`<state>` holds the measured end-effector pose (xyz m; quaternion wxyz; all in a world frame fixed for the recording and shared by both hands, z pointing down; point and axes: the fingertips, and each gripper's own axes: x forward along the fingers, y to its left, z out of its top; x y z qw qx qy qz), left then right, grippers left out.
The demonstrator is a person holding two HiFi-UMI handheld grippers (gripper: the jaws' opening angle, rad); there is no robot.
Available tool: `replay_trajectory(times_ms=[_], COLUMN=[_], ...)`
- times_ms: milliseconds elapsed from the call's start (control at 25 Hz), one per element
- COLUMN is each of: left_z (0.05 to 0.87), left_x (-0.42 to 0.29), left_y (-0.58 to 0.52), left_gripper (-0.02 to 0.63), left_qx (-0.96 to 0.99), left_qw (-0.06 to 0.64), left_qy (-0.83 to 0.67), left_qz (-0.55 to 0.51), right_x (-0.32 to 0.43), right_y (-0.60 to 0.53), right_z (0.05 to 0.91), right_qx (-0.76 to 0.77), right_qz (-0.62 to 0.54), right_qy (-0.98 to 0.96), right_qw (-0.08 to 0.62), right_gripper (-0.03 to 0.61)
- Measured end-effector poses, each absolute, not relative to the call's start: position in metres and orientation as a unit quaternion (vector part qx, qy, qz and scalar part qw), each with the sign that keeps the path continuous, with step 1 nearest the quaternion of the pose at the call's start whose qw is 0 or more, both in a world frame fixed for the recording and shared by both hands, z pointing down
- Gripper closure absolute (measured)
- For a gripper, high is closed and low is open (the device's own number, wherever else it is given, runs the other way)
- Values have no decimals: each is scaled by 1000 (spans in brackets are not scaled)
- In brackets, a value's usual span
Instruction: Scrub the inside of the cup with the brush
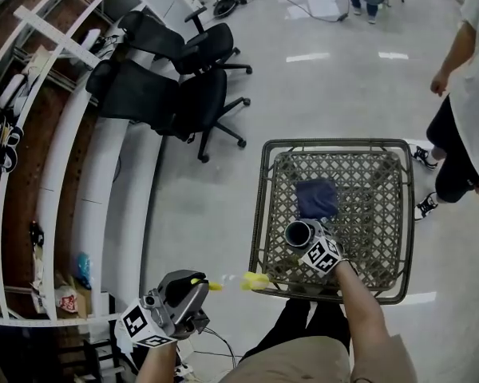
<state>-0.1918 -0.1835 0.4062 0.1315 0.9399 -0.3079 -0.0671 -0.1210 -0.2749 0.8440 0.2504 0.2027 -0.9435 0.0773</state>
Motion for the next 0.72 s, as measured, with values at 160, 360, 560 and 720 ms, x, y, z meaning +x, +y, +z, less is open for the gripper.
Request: replay_trajectory(times_ms=[160, 360, 560, 720], left_z=[413, 407, 409, 409], left_x=[-191, -190, -189, -186], left_y=[-183, -189, -195, -197], left_gripper=[561, 561, 561, 561], left_qx=[939, 940, 942, 942], left_qw=[136, 131, 130, 130], left_qy=[-310, -306, -301, -301], left_qz=[-68, -69, -69, -71], right_x=[-127, -123, -124, -121], right_y=[-276, -272, -269, -266], right_z=[853, 863, 863, 867], right_qx=[195, 195, 188, 185], right_qz=[73, 77, 64, 66], right_qy=[-944, -943, -945, -942], right_qw=[255, 258, 260, 270], right_gripper=[195, 195, 195, 195])
